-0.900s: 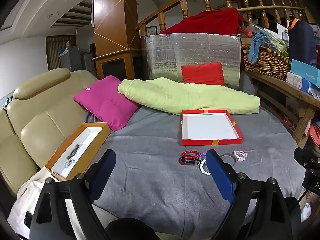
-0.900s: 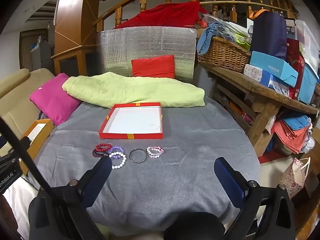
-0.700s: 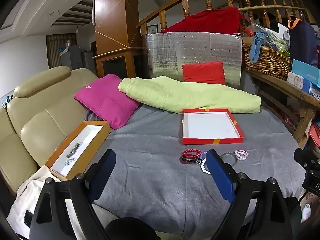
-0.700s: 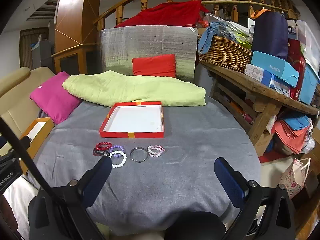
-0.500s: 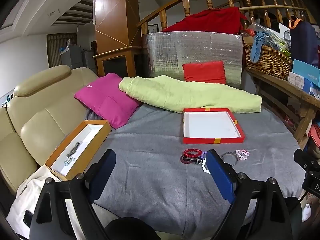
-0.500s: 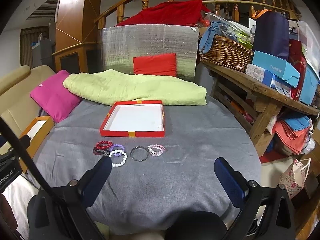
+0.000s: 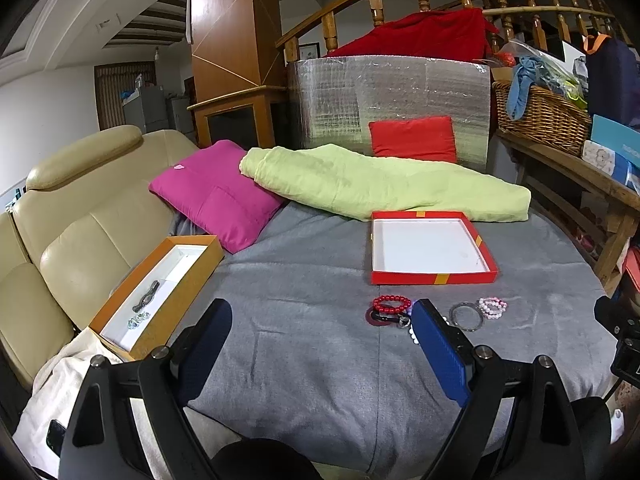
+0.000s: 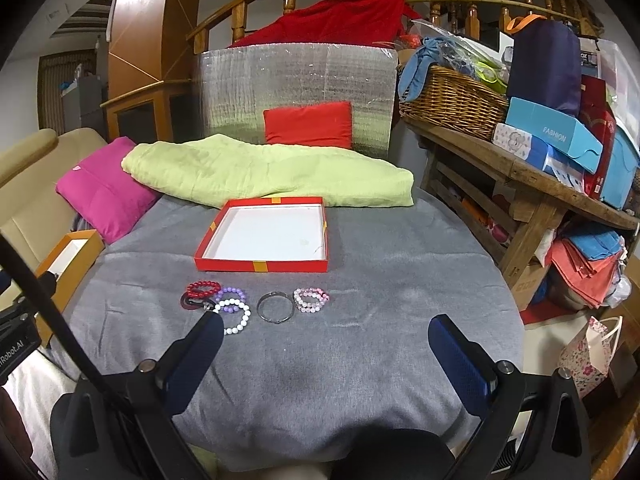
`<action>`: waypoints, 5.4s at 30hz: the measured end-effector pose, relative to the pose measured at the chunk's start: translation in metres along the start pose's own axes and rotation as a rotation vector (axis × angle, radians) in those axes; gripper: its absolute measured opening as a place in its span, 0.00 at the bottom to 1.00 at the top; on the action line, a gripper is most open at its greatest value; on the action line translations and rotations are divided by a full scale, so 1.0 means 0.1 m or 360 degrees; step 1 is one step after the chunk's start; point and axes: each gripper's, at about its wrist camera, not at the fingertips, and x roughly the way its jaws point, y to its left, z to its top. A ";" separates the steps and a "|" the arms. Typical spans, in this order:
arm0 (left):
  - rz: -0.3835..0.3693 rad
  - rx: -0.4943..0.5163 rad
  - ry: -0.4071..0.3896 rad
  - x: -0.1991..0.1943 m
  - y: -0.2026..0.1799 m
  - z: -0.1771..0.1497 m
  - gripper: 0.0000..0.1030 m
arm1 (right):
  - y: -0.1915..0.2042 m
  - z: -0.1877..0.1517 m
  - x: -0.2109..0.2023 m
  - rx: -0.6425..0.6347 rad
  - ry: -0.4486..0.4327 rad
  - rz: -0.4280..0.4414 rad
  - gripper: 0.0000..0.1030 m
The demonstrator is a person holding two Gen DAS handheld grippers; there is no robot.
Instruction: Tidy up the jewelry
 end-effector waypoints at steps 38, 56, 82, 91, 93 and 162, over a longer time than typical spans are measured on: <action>-0.0287 -0.0013 0.0622 2.20 -0.19 -0.28 0.89 | -0.89 -0.01 2.40 0.0339 0.0581 0.0415 0.89; -0.0702 -0.0215 0.0827 3.16 -0.38 -0.20 0.20 | -0.57 -0.09 3.19 0.0450 0.0888 0.0667 0.13; -0.0782 -0.0198 0.0758 3.14 -0.41 0.02 0.21 | -0.39 0.22 2.73 0.0472 0.0482 0.0855 0.08; -0.0795 -0.0103 0.0899 3.30 -0.61 -0.16 0.18 | -0.33 0.21 2.75 0.0464 0.0486 0.0859 0.08; -0.0771 -0.0050 0.0895 3.31 -0.68 -0.20 0.12 | -0.35 0.21 2.74 0.0477 0.0474 0.0860 0.08; -0.0729 -0.0219 0.0765 2.87 -0.24 -0.23 0.11 | -0.61 -0.06 2.85 0.0432 0.0754 0.0597 0.27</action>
